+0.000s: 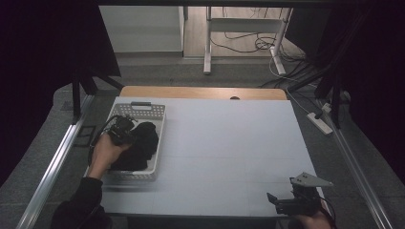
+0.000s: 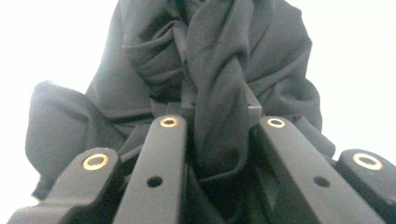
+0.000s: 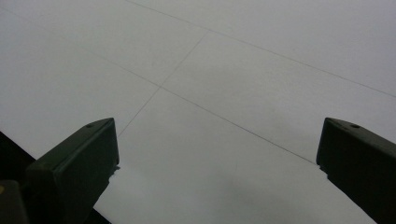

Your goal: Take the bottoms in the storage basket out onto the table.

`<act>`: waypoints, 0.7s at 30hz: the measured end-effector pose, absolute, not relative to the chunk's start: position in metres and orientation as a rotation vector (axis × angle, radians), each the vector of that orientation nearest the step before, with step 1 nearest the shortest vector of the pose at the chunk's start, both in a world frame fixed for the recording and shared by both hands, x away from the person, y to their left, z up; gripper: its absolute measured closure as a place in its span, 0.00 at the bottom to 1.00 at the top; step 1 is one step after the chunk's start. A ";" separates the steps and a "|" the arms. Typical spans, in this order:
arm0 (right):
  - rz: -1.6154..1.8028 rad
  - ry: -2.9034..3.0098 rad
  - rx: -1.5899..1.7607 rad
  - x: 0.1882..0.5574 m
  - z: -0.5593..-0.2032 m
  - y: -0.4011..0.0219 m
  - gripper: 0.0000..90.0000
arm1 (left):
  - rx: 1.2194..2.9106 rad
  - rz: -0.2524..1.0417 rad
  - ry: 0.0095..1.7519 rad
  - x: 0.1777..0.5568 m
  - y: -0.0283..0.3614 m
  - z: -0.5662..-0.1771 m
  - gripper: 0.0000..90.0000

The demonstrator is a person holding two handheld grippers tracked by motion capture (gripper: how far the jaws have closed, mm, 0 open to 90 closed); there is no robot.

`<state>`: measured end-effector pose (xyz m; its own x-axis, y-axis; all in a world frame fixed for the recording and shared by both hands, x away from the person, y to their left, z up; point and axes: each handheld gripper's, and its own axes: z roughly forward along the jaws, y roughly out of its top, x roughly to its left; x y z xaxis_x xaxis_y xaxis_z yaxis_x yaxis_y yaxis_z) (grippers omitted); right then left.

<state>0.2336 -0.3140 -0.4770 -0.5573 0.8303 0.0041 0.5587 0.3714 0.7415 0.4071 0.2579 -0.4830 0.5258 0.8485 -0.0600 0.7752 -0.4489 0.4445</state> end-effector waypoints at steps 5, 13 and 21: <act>1.009 2.267 1.211 0.234 -0.477 -0.314 0.00 | 2.282 0.327 1.351 0.419 0.259 -0.475 0.87; 1.015 2.267 1.211 0.233 -0.477 -0.314 0.00 | 2.271 0.252 1.340 0.425 0.249 -0.479 0.81; 1.009 2.269 1.207 0.233 -0.477 -0.313 0.00 | 2.330 -0.034 1.302 0.425 0.244 -0.506 0.13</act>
<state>0.2335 -0.3134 -0.4772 -0.5600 0.8285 0.0034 0.5573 0.3737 0.7415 0.4251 0.2441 -0.5055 0.5499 0.7991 -0.2430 0.8107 -0.4407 0.3854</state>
